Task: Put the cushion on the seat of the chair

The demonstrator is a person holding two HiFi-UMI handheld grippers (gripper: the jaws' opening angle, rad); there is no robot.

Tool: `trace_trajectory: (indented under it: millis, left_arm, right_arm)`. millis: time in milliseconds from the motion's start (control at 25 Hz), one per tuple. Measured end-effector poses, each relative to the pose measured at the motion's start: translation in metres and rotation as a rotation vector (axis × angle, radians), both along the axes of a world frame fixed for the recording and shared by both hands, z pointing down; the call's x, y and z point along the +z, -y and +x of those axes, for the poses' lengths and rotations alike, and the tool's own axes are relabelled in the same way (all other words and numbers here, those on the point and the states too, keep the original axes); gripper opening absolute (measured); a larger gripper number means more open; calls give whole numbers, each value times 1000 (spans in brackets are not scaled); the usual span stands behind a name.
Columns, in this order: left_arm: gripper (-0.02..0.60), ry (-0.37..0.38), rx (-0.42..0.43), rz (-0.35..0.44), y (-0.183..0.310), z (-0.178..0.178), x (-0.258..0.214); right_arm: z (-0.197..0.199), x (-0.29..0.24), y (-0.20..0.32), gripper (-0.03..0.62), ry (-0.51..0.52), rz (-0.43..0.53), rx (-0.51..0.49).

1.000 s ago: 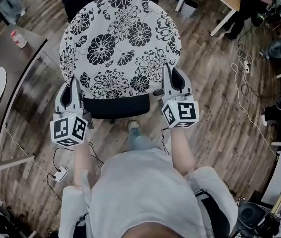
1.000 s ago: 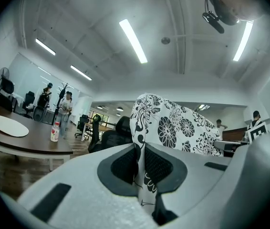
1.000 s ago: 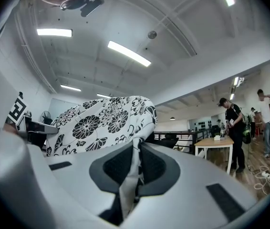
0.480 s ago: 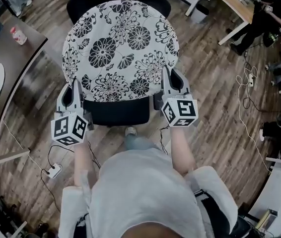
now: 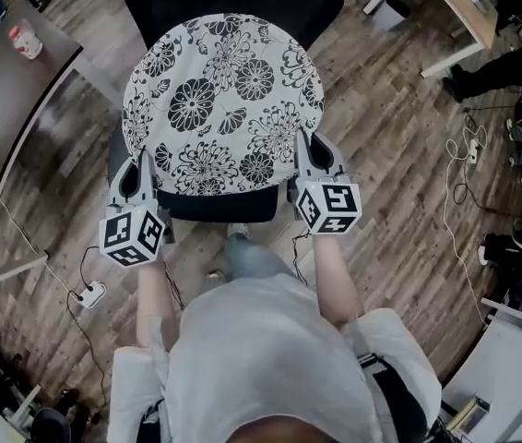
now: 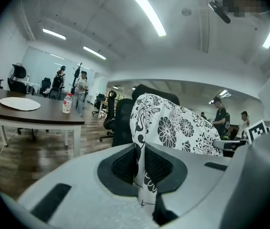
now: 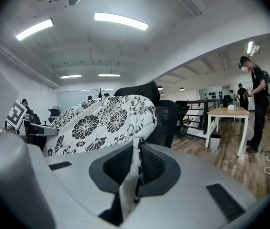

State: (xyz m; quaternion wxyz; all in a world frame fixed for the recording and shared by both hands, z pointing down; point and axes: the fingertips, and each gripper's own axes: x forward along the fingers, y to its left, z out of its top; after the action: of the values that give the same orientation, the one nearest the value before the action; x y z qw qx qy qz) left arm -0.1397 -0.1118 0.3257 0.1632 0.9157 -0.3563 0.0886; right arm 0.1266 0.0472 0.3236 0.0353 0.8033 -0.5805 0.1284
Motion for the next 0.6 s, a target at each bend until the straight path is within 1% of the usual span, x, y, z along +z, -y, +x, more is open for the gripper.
trace_trajectory:
  millis: [360,600]
  left_arm:
    - [21,97,-17,-124,17,8,69]
    - [21,124,-43,-235,24,8,114]
  right_arm:
    - [13,69,25,28,81,-131,-32]
    - [19,113,38,28,134,-213,-47]
